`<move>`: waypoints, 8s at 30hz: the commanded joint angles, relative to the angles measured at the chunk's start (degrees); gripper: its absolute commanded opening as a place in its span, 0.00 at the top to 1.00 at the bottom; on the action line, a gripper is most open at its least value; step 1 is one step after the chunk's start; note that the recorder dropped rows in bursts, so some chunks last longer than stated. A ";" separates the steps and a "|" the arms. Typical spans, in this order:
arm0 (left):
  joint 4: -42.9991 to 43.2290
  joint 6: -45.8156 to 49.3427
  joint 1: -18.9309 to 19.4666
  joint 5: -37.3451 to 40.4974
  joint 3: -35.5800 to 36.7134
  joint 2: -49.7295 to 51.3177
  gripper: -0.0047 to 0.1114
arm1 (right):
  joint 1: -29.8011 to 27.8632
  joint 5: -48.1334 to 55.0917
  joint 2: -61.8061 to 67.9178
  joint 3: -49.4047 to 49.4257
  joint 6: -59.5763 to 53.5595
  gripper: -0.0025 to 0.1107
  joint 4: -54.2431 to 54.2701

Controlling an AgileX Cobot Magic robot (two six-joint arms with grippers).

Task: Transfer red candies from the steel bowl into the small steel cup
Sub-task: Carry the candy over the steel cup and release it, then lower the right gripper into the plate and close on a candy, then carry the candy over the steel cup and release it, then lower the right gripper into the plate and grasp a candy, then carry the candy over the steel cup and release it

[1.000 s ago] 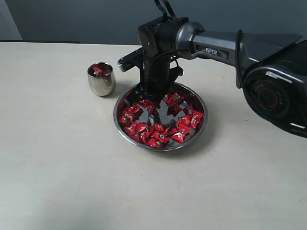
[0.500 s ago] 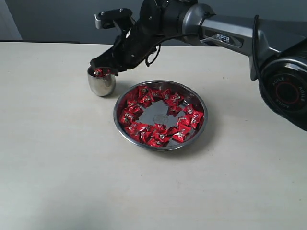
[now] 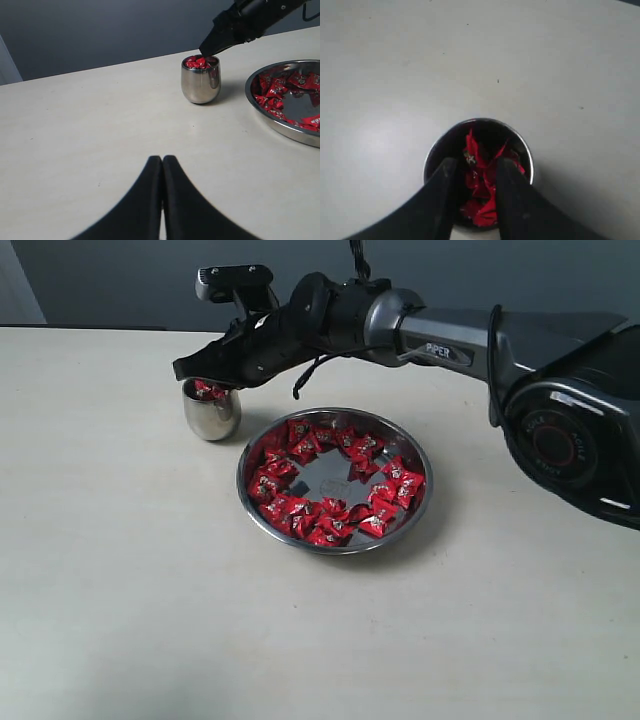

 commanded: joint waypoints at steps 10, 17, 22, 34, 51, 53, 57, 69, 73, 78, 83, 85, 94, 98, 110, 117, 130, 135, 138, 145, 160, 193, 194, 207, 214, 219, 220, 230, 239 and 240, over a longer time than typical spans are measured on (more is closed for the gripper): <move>-0.07 -0.31 -0.17 -0.54 -0.06 -0.25 0.96 | -0.31 25.76 -5.79 -0.21 6.96 0.73 -20.78; -0.07 -0.31 -0.17 -0.54 -0.06 -0.25 0.96 | -0.31 30.49 -4.17 0.00 13.57 0.73 -31.96; -0.07 -0.31 -0.17 -0.54 -0.06 -0.25 0.96 | -0.31 30.62 -2.96 0.00 17.89 0.73 -36.54; -0.07 -0.31 -0.17 -0.54 -0.06 -0.25 0.96 | -0.31 29.43 -0.44 0.00 17.94 0.73 -38.24; -0.07 -0.31 -0.17 -0.54 -0.06 -0.25 0.96 | -0.31 29.38 1.52 0.00 17.94 0.84 -38.24; -0.07 -0.31 -0.17 -0.54 -0.06 -0.25 0.96 | -0.31 29.86 1.52 0.00 17.94 0.97 -38.24; -0.07 -0.31 -0.17 -0.54 -0.06 -0.25 0.96 | -0.31 31.90 1.52 0.00 17.94 0.98 -38.24; -0.07 -0.31 -0.17 -0.54 -0.06 -0.25 0.96 | -0.31 34.33 -2.98 0.00 17.94 0.98 -38.24; -0.07 -0.31 -0.17 -0.54 -0.06 -0.25 0.96 | -0.21 33.90 -4.98 0.00 17.70 0.98 -37.16; -0.07 -0.31 -0.17 -0.54 -0.06 -0.25 0.96 | -0.21 29.71 -6.73 0.00 14.28 0.98 -30.64; -0.07 -0.31 -0.17 -0.54 -0.06 -0.25 0.96 | -0.21 10.27 -6.60 -0.12 1.79 0.98 -8.60; -0.07 -0.31 -0.17 -0.54 -0.06 -0.25 0.96 | -0.21 5.89 -5.95 -0.12 1.79 0.98 -7.01; -0.07 -0.31 -0.17 -0.54 -0.06 -0.25 0.96 | -0.21 1.01 -2.14 -0.12 -4.14 0.98 0.11; -0.07 -0.31 -0.17 -0.54 -0.06 -0.25 0.96 | -0.21 0.88 -1.24 -0.20 -4.24 0.97 0.38; -0.07 -0.31 -0.17 -0.54 -0.06 -0.25 0.96 | -0.21 1.29 -0.65 -0.20 -4.24 0.74 0.62; -0.07 -0.31 -0.17 -0.54 -0.06 -0.25 0.96 | -0.21 14.01 -7.84 -0.20 -3.71 0.74 -5.25; -0.07 -0.31 -0.17 -0.54 -0.06 -0.25 0.96 | -0.21 41.82 -8.23 0.89 6.76 0.74 -26.70; -0.07 -0.31 -0.17 -0.54 -0.06 -0.25 0.96 | -0.21 43.15 -7.53 5.11 6.76 0.74 -26.48; -0.07 -0.31 -0.17 -0.54 -0.06 -0.25 0.96 | -0.21 44.95 -7.53 7.81 6.76 0.74 -26.34; -0.07 -0.31 -0.17 -0.54 -0.06 -0.25 0.96 | -0.21 45.74 -7.53 8.98 7.64 0.74 -27.70; -0.07 -0.31 -0.17 -0.54 -0.06 -0.25 0.96 | -0.21 45.74 -7.53 8.98 7.86 0.74 -27.58; -0.07 -0.31 -0.17 -0.54 -0.06 -0.25 0.96 | -0.21 45.74 -5.19 8.98 7.86 0.79 -27.90; -0.07 -0.31 -0.17 -0.54 -0.06 -0.25 0.96 | -0.21 45.74 -5.19 8.98 7.86 0.85 -27.90; -0.07 -0.31 -0.17 -0.54 -0.06 -0.25 0.96 | -0.21 40.16 -8.82 8.85 7.86 0.98 -27.90; -0.07 -0.31 -0.17 -0.54 -0.06 -0.25 0.96 | -0.21 22.31 -11.11 8.85 7.86 0.98 -24.89; -0.07 -0.31 -0.17 -0.54 -0.06 -0.25 0.96 | -0.21 7.27 -10.57 8.85 5.78 0.98 -16.01; -0.07 -0.31 -0.17 -0.54 -0.06 -0.25 0.96 | -0.21 5.05 -10.40 8.54 4.63 0.98 -13.97; -0.07 -0.31 -0.17 -0.54 -0.06 -0.25 0.96 | -0.21 4.74 -1.66 -4.34 0.71 0.98 -4.00; -0.07 -0.31 -0.17 -0.54 -0.06 -0.25 0.96 | -0.21 5.92 2.84 -8.22 0.60 0.98 -4.09; -0.07 -0.31 -0.17 -0.54 -0.06 -0.25 0.96 | -0.21 6.34 2.98 -8.22 0.60 0.98 -4.09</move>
